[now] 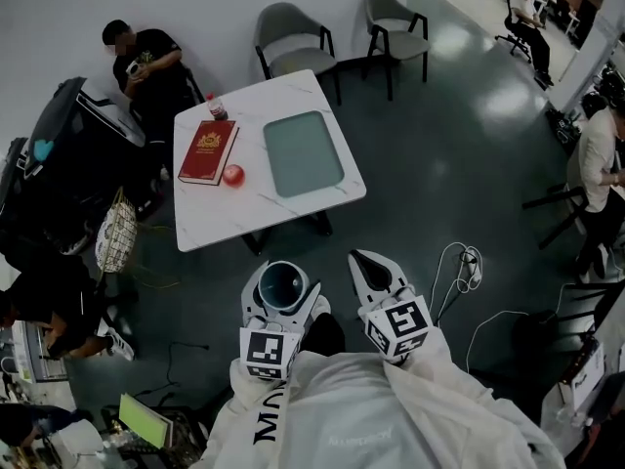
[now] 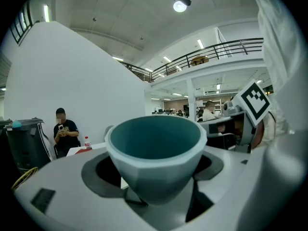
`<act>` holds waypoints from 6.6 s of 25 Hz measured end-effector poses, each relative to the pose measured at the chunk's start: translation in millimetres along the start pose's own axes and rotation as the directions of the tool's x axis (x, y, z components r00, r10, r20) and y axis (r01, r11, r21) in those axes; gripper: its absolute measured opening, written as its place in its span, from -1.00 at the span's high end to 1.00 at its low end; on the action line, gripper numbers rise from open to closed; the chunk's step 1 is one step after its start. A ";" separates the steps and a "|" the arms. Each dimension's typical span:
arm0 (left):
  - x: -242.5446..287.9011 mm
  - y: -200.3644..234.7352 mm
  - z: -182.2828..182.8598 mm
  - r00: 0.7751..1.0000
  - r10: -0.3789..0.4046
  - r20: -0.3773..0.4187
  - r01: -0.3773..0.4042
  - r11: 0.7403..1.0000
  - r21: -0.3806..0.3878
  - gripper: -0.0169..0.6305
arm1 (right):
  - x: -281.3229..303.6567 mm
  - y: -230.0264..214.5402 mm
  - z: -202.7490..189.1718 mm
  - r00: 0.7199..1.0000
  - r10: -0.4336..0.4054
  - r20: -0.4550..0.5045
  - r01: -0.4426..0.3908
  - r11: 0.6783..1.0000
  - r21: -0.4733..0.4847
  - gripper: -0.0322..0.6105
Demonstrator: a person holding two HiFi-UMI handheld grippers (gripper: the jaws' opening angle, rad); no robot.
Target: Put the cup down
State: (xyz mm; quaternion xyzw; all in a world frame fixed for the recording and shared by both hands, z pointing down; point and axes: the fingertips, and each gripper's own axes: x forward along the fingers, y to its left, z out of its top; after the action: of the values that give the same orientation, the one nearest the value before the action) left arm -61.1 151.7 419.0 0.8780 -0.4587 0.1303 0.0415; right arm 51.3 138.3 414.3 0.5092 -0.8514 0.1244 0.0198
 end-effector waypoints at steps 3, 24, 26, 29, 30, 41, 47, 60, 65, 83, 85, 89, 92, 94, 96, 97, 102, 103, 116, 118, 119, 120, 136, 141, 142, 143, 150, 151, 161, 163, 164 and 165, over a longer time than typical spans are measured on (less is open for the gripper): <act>21.3 20.0 7.5 1.000 -0.017 0.006 0.017 1.000 0.006 -0.28 | 26.8 -7.0 -2.8 1.000 -0.008 -0.021 0.008 1.000 0.010 0.89; 98.8 140.6 12.2 0.997 -0.074 0.007 0.074 0.997 -0.004 -0.28 | 168.7 -15.6 6.9 0.996 -0.046 -0.076 0.045 0.999 -0.003 0.89; 103.8 146.6 11.5 0.997 -0.082 0.008 0.082 0.997 -0.003 -0.28 | 174.4 -16.9 7.4 0.995 -0.056 -0.078 0.056 0.998 -0.004 0.89; 108.8 153.4 13.9 0.996 -0.090 0.018 0.090 0.996 -0.004 -0.28 | 180.1 -18.1 9.3 0.995 -0.069 -0.077 0.069 0.998 -0.010 0.89; 109.8 155.4 15.0 0.996 -0.092 0.022 0.092 0.996 -0.003 -0.28 | 182.0 -18.1 10.6 0.995 -0.073 -0.075 0.072 0.997 -0.012 0.89; 114.0 172.0 17.6 0.997 -0.076 0.033 0.076 0.997 -0.001 -0.28 | 195.7 -17.5 20.3 0.995 -0.078 -0.056 0.076 0.997 -0.025 0.89; 123.4 180.2 22.4 0.998 -0.056 0.041 0.056 0.998 0.005 -0.28 | 205.1 -24.0 27.0 0.997 -0.069 -0.043 0.068 0.997 -0.030 0.89; 167.8 198.6 27.0 1.000 -0.025 0.018 0.026 1.000 -0.009 -0.28 | 240.7 -58.8 31.6 0.997 -0.048 -0.058 0.048 0.999 -0.010 0.89; 196.3 208.1 30.5 1.000 -0.021 0.007 0.021 1.000 -0.005 -0.28 | 259.1 -79.4 33.9 0.997 -0.045 -0.067 0.045 0.999 0.003 0.89; 298.7 248.3 28.8 0.999 0.045 -0.019 -0.045 0.998 -0.041 -0.28 | 321.0 -160.5 39.4 0.995 -0.029 -0.091 0.030 0.999 0.014 0.89; 310.2 252.3 23.3 0.998 0.049 -0.029 -0.050 0.998 -0.045 -0.28 | 327.3 -169.3 38.0 0.996 -0.025 -0.087 0.026 1.000 0.016 0.89; 332.9 259.8 13.6 0.997 0.058 -0.051 -0.061 0.997 -0.053 -0.28 | 341.3 -187.2 33.8 0.995 -0.022 -0.093 0.025 0.999 0.023 0.89; 349.2 266.5 9.2 0.996 0.068 -0.062 -0.072 0.996 -0.058 -0.28 | 352.6 -200.2 33.9 0.995 -0.024 -0.096 0.027 0.999 0.026 0.89; 360.2 271.8 6.7 0.995 0.076 -0.066 -0.080 0.995 -0.057 -0.28 | 360.9 -207.4 35.6 0.996 -0.018 -0.088 0.021 0.999 0.026 0.89; 371.2 276.6 4.0 0.994 0.084 -0.067 -0.088 0.995 -0.051 -0.28 | 369.1 -214.6 35.9 0.996 -0.014 -0.084 0.016 0.999 0.027 0.89; 376.4 278.8 2.6 0.994 0.088 -0.068 -0.091 0.994 -0.053 -0.28 | 372.9 -218.0 35.1 0.996 -0.013 -0.086 0.016 1.000 0.027 0.89; 397.4 291.0 -5.6 0.992 0.108 -0.069 -0.114 0.990 -0.084 -0.28 | 392.4 -229.9 32.5 0.995 0.002 -0.100 0.000 1.000 0.019 0.89; 401.3 293.6 -7.8 0.991 0.112 -0.068 -0.118 0.990 -0.082 -0.28 | 396.3 -232.4 32.0 0.995 0.004 -0.102 -0.002 1.000 0.014 0.89; 445.9 322.4 -38.4 0.984 0.157 -0.084 -0.164 0.982 -0.089 -0.28 | 433.4 -265.8 24.7 0.994 0.021 -0.104 -0.019 1.000 0.018 0.89; 452.1 326.5 -42.0 0.983 0.164 -0.085 -0.171 0.981 -0.089 -0.28 | 439.1 -271.0 25.0 0.995 0.020 -0.097 -0.018 1.000 0.016 0.89; 454.9 328.7 -44.3 0.982 0.169 -0.084 -0.176 0.980 -0.089 -0.28 | 441.8 -273.6 25.1 0.995 0.019 -0.093 -0.017 1.000 0.016 0.89; 457.7 330.9 -47.2 0.981 0.174 -0.083 -0.182 0.979 -0.090 -0.28 | 444.4 -276.0 25.5 0.996 0.019 -0.087 -0.017 1.000 0.016 0.89; 499.2 350.4 -92.4 0.967 0.216 -0.135 -0.230 0.968 -0.104 -0.28 | 466.5 -301.7 15.2 0.995 0.010 -0.102 -0.013 1.000 -0.024 0.89; 508.0 356.4 -97.4 0.964 0.225 -0.142 -0.239 0.966 -0.095 -0.28 | 467.9 -308.7 8.2 0.993 0.005 -0.119 -0.007 1.000 -0.021 0.89; 509.9 357.9 -98.9 0.963 0.227 -0.144 -0.242 0.966 -0.095 -0.28 | 467.7 -310.6 6.6 0.992 0.002 -0.124 -0.004 1.000 -0.020 0.89; 511.8 359.3 -100.8 0.962 0.230 -0.148 -0.246 0.965 -0.095 -0.28 | 467.5 -312.3 5.0 0.992 -0.002 -0.129 -0.001 1.000 -0.020 0.89; 520.8 366.3 -116.3 0.956 0.239 -0.172 -0.258 0.961 -0.100 -0.28 | 469.4 -318.4 -8.7 0.986 -0.013 -0.167 0.009 1.000 -0.026 0.89; 522.6 366.8 -118.1 0.955 0.240 -0.175 -0.259 0.961 -0.095 -0.28 | 470.1 -319.7 -10.2 0.986 -0.015 -0.169 0.011 1.000 -0.024 0.89; 533.2 367.0 -136.3 0.945 0.251 -0.210 -0.272 0.959 -0.079 -0.28 | 468.9 -331.4 -19.8 0.982 -0.025 -0.186 0.025 1.000 -0.003 0.89; 533.1 367.4 -139.1 0.943 0.255 -0.213 -0.277 0.957 -0.085 -0.28 | 467.5 -333.0 -22.5 0.981 -0.028 -0.192 0.029 1.000 0.004 0.89; 533.1 367.6 -140.1 0.943 0.255 -0.212 -0.279 0.956 -0.089 -0.28 | 467.0 -333.2 -23.5 0.981 -0.027 -0.194 0.029 1.000 0.005 0.89; 533.4 367.9 -140.7 0.944 0.255 -0.211 -0.279 0.956 -0.092 -0.28 | 466.7 -333.1 -24.4 0.980 -0.026 -0.196 0.028 1.000 0.007 0.89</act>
State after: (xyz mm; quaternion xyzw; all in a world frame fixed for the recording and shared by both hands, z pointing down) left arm -97.5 -456.9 679.5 0.7862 -0.5744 0.1929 0.1214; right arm 115.2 -408.5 576.6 0.5059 -0.8378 0.1778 0.1028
